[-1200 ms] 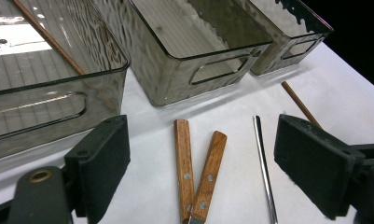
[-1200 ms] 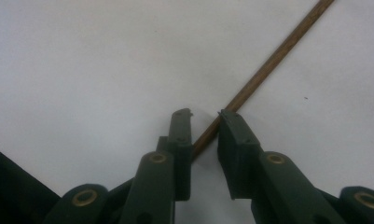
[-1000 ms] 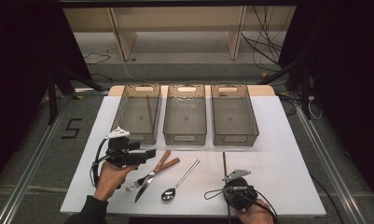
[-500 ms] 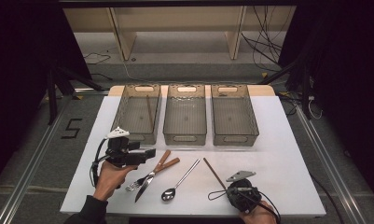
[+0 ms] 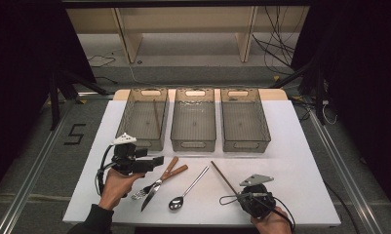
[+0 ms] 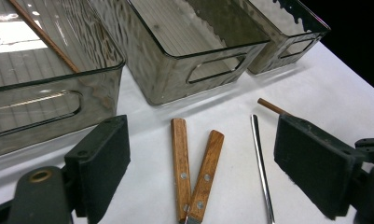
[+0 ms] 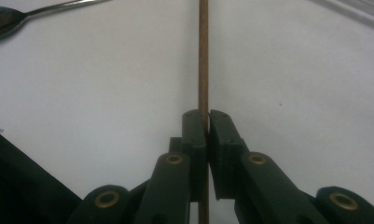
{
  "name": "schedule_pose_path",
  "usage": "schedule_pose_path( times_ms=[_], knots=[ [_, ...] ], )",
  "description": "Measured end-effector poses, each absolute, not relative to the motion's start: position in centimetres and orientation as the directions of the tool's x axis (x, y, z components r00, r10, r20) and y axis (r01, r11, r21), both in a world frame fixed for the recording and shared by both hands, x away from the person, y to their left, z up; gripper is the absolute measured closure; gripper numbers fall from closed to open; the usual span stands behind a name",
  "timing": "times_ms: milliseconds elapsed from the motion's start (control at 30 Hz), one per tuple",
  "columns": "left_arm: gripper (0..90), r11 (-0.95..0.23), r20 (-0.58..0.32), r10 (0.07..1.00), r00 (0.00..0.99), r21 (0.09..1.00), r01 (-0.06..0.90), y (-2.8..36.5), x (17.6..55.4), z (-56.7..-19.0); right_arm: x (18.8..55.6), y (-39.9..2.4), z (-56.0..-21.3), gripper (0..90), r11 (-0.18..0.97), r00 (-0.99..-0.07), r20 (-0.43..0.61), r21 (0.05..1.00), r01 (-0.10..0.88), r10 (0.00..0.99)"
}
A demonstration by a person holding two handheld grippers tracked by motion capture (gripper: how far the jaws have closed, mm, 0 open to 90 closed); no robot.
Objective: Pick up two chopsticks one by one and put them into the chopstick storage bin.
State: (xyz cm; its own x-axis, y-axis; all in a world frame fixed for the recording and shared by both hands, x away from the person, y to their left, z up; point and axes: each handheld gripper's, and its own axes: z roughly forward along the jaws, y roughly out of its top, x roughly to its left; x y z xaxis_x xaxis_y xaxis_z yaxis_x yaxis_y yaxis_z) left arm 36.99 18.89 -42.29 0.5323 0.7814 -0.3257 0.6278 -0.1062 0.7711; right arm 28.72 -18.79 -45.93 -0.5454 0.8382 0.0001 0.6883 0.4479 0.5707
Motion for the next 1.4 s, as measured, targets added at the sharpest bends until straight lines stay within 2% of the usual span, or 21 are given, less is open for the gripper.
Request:
schedule_pose_path(
  times_ms=[233,733,1400],
  knots=[
    [18.2,-0.113,-0.340,0.767,0.544,0.763,0.637,18.2,36.9,-42.6,28.6,-19.0,-44.9,86.1,0.433,-0.556,0.014,0.612,0.662,0.831],
    [18.1,-0.126,-0.395,0.709,0.585,0.745,0.655,15.6,36.3,-42.9,28.9,-16.7,-41.5,86.0,0.436,-0.633,0.002,0.723,0.536,0.774],
    [18.6,-0.105,-0.484,0.612,0.626,0.735,0.670,13.0,35.7,-42.8,30.0,-13.5,-40.5,86.0,0.418,-0.703,0.017,0.794,0.441,0.711]
  ],
)
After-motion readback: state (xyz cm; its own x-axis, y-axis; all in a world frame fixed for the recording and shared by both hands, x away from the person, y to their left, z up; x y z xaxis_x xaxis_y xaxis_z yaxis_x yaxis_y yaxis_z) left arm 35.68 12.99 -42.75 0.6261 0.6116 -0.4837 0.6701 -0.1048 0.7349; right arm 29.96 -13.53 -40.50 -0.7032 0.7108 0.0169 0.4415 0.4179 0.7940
